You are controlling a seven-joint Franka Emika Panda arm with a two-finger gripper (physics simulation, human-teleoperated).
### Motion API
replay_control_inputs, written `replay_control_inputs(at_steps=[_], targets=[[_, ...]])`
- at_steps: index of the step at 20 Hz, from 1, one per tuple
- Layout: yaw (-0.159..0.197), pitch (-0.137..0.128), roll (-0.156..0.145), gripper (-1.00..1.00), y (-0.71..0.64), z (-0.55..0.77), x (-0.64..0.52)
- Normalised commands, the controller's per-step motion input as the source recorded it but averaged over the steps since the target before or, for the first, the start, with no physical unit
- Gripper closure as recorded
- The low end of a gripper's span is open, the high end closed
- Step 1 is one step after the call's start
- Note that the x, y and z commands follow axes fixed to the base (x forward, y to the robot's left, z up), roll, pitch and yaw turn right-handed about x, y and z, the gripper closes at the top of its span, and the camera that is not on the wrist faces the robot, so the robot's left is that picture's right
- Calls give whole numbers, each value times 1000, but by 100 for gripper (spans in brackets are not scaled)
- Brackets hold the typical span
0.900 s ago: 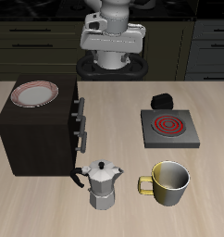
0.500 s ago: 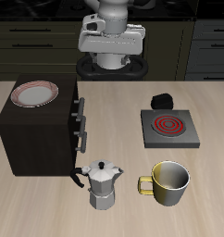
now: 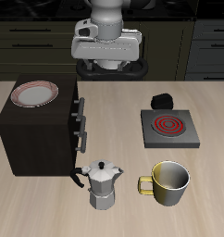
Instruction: Place moka pot on the flat stove
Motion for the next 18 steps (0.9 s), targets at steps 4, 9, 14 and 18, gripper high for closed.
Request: replay_control_inputs(at_steps=[4,9,14,18], targets=[[-32,4,94,-100,34,58,355],[-19,-42,-37,-100,-93,122,416],[-33,-27,7,-100,-50,115,362],[-15,-8,25,-100,-7,31,458]])
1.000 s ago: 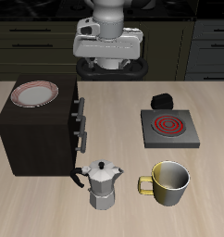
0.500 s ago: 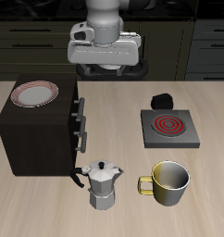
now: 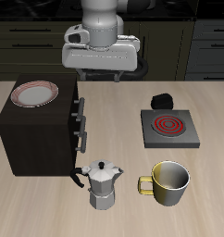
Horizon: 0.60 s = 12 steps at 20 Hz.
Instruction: Place moka pot on the flat stove
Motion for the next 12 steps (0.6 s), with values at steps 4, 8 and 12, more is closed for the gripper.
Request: replay_control_inputs(at_steps=[4,8,12], targets=[[0,2,-1,-100,-34,-2,327],[-12,14,3,-100,-44,-31,392],[33,10,5,-100,13,-82,400]])
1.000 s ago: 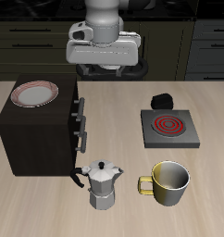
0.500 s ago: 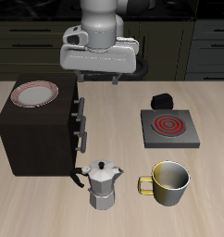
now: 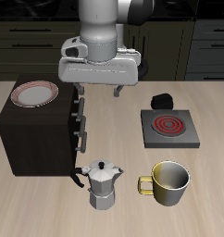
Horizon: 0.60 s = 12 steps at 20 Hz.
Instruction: Place moka pot on the flat stove
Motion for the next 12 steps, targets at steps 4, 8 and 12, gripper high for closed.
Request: replay_control_inputs(at_steps=[4,8,12], targets=[[3,9,16,-100,72,-80,212],[57,46,41,-100,140,-195,307],[23,-26,7,-100,78,-6,143]])
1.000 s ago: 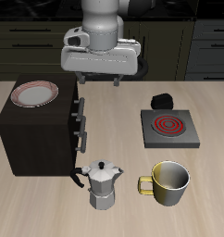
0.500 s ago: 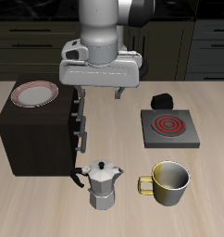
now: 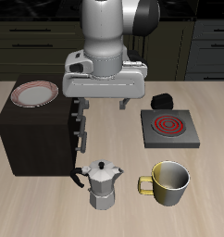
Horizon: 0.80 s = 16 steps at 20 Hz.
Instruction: Place moka pot on the flat stove
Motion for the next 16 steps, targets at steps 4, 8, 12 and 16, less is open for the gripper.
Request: replay_control_inputs(at_steps=[4,8,12,16], targets=[[10,17,-4,-100,204,-103,332],[17,-20,-5,-100,123,9,130],[-28,-1,-13,-100,51,-13,101],[13,-21,10,-100,-19,-30,37]])
